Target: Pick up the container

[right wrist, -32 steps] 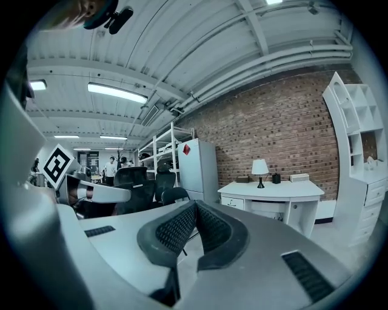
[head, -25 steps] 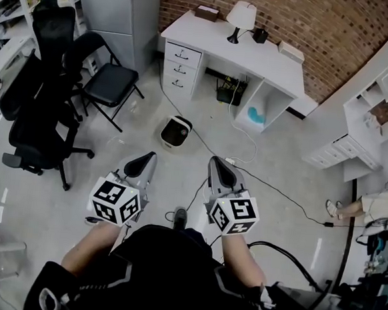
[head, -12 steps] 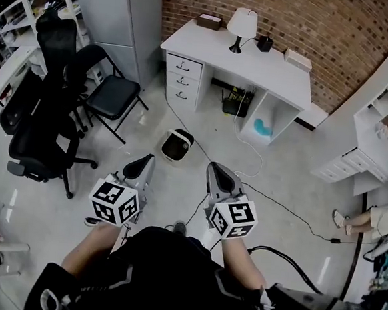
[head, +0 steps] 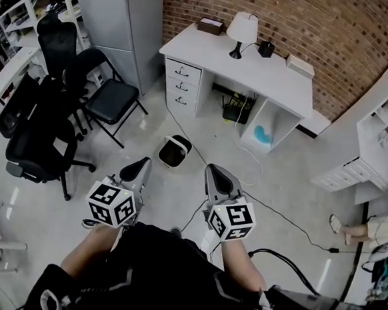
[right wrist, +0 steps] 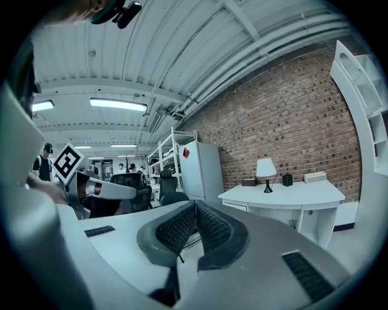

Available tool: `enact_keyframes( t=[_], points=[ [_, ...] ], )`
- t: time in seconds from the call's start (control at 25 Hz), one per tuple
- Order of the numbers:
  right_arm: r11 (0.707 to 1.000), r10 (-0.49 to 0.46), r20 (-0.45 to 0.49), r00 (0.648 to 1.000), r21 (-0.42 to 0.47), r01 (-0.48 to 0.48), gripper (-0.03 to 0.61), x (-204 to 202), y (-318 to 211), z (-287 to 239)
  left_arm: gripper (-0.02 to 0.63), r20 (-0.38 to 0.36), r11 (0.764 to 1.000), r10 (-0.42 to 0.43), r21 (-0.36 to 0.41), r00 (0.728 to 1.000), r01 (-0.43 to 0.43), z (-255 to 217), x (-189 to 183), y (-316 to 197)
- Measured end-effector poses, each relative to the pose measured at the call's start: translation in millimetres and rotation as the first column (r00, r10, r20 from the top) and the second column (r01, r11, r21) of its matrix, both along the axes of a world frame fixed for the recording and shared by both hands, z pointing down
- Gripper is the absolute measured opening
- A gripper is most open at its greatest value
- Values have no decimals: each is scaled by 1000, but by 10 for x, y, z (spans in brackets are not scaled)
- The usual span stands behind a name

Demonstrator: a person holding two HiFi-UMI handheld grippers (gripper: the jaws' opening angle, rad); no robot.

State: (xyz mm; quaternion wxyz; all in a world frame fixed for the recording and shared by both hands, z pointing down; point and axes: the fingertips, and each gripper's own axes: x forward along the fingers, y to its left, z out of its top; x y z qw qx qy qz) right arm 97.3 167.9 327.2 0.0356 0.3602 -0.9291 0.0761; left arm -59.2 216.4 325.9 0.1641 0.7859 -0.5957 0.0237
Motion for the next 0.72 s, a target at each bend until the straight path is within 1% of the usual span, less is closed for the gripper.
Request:
enact_keyframes(
  t=[0.16,0.32,0.56,0.72],
  points=[
    [1000,-9,-3,1000,-1,9,9,-12,-90,21,9,8,1000,-11,-11,1000,11,42,-20,-62],
    [1000,-9,-9,1000,0,9,9,-95,-186,67,9,11,1000,-11,-22,1000,11,154,-117,-147],
    [1000,14,-35,999,0,-14,9,-149,-472,91,9,-1,999,31,-11,1000,-31,215,-153,-501],
    [1000,18,-52,998,12,-18,9,-272,-679,58,9,-5,998,60,-8,998,-60,237,-265,-801]
  ],
)
